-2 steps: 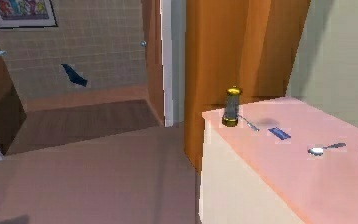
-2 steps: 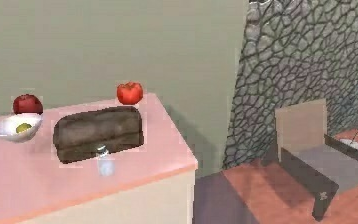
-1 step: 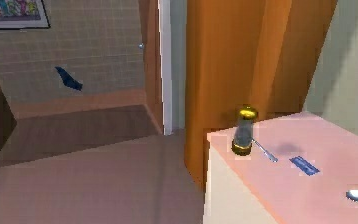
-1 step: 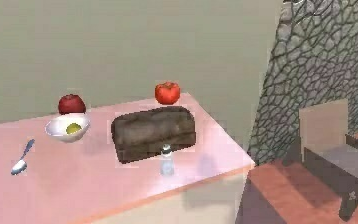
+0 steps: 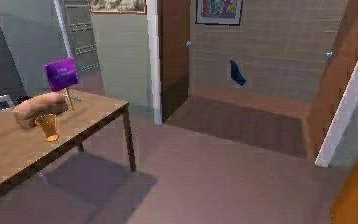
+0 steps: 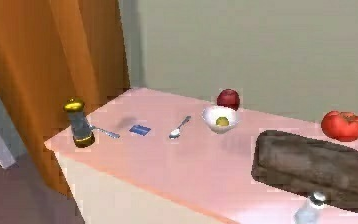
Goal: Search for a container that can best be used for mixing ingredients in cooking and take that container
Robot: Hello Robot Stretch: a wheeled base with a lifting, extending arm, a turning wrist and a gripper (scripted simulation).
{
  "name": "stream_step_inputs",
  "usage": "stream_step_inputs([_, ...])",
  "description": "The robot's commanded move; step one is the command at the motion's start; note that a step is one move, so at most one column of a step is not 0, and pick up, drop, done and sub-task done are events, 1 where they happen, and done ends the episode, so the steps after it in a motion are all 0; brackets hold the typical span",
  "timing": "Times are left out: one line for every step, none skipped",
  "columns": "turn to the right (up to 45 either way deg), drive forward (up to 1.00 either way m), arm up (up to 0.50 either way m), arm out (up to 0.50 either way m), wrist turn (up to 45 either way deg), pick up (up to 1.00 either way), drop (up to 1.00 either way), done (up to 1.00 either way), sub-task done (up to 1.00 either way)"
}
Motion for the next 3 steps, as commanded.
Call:
stream_step_inputs([-45.0,0.00,0.00,0.00,0.0,0.00,0.00,0.00,0.00])
stream_step_inputs([-18.0,0.00,0.00,0.00,0.0,0.00,0.00,0.00,0.00])
stream_step_inputs([-3.0,0.00,0.00,0.00,0.0,0.00,0.00,0.00,0.00])
